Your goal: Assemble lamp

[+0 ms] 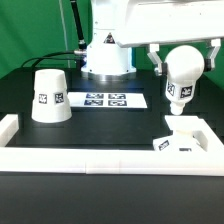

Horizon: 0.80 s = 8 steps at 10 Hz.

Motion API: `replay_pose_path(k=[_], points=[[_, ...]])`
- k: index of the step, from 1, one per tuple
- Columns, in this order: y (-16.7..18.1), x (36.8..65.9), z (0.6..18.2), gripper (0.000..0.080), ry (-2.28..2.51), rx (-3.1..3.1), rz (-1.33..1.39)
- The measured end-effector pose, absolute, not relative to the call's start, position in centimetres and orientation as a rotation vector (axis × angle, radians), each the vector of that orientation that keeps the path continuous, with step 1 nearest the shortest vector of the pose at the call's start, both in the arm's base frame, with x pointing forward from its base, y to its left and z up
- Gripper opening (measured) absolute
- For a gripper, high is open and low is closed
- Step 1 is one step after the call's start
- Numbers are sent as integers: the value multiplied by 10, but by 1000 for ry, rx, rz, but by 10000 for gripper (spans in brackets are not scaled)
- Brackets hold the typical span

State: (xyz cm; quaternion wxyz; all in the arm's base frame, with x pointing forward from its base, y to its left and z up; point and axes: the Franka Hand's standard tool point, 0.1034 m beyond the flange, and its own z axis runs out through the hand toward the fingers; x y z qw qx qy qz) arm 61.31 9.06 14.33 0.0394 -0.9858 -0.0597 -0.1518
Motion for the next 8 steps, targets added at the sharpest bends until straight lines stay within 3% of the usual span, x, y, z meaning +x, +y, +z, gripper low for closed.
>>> replay_pose_path(k=[3, 5, 8], points=[[88, 616, 141, 580, -188, -3020, -496], [89, 630, 156, 580, -182, -2996, -637], [92, 629, 156, 580, -186, -2996, -632]])
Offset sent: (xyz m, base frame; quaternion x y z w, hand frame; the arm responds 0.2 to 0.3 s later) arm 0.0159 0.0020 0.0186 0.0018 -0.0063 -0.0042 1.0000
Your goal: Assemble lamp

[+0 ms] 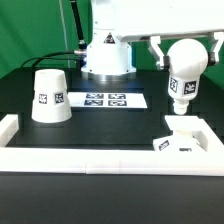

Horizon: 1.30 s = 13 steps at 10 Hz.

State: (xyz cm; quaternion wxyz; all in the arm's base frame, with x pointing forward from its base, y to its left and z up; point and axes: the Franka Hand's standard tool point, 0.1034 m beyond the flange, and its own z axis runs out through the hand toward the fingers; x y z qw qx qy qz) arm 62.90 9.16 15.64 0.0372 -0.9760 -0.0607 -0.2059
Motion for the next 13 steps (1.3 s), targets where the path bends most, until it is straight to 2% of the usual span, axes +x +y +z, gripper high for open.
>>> replay_pose_path(k=[2, 9, 13], points=[[99, 625, 150, 580, -198, -2979, -712], [102, 616, 128, 580, -213, -2987, -686], [102, 621, 125, 580, -209, -2964, -799]])
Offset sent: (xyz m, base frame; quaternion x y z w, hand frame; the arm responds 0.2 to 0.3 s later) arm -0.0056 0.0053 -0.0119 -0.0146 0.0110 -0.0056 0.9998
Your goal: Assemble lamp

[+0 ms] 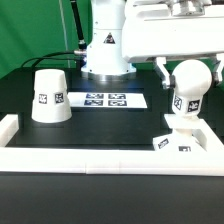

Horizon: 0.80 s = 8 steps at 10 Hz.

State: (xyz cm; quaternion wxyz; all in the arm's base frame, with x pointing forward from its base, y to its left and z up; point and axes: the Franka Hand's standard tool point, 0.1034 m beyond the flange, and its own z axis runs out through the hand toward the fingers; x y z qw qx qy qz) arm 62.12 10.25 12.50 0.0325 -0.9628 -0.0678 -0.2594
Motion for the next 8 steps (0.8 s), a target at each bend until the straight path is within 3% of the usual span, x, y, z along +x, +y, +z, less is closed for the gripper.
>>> replay_pose_path(k=[4, 5, 8], points=[[101, 620, 126, 581, -214, -2947, -878], [101, 620, 126, 671, -214, -2947, -878], [101, 620, 126, 698, -214, -2947, -878]])
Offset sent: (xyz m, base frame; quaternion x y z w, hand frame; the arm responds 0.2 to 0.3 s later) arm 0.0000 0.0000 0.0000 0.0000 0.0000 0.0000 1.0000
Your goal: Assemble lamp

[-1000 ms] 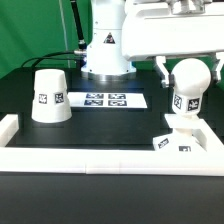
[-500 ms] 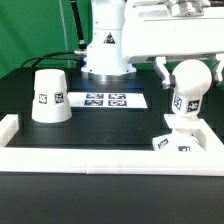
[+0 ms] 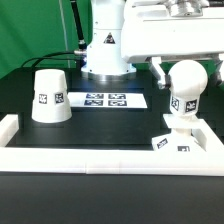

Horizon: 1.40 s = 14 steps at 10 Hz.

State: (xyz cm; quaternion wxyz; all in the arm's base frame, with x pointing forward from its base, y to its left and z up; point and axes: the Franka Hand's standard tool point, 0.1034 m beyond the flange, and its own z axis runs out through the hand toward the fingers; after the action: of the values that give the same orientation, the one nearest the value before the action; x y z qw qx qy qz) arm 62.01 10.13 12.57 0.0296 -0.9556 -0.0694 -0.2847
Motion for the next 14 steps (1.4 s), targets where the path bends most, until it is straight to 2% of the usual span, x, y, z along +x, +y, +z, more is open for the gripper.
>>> replay_pose_path(k=[3, 7, 9, 10, 14], points=[[101, 620, 126, 698, -214, -2947, -879], [94, 623, 145, 698, -211, -2960, -841], [90, 624, 145, 698, -208, -2965, -834], [89, 621, 139, 698, -210, -2993, -707], [88, 622, 136, 698, -219, -3044, -242]])
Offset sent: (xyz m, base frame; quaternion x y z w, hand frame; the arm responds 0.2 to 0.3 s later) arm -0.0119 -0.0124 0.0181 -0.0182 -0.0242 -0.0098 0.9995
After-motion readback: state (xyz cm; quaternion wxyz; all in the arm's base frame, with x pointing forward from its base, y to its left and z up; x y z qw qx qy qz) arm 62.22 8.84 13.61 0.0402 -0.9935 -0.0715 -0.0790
